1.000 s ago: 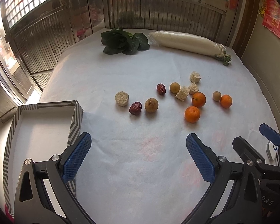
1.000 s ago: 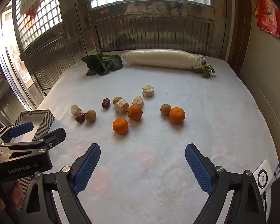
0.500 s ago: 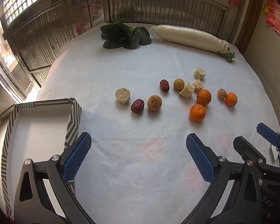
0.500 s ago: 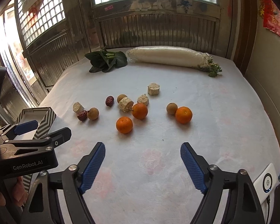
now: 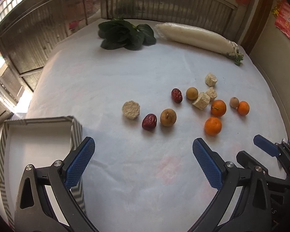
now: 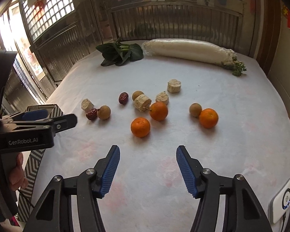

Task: Organize fruits
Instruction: 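Grasp a red date with the left gripper while the right gripper grasps a mandarin orange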

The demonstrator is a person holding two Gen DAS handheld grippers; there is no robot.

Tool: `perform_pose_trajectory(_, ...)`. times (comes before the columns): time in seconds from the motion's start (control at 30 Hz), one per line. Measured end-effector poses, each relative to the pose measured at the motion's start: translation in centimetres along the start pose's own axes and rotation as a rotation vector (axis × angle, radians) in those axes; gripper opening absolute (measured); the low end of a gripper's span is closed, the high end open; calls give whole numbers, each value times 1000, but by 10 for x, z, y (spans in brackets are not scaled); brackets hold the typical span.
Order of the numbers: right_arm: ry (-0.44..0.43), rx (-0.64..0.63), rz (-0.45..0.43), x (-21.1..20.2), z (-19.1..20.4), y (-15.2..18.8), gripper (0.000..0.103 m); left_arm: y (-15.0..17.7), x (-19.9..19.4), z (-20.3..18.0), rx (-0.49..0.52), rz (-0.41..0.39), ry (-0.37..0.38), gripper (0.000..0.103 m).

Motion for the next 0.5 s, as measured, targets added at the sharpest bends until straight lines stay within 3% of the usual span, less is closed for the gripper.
perform_pose_trajectory(0.5,-22,14,44,26,-2,-11,55,-9,43,4,80,85,32,73)
Point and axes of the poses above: each gripper's, at about its wrist camera, not at the fingertips, and x roughly the way its jaws point, z to its left, y to its underside, the point moved 5 cm from there along x, roughly the way its jaws point, and after that the axes turned 13 degrees about x, right-handed, at the moved point
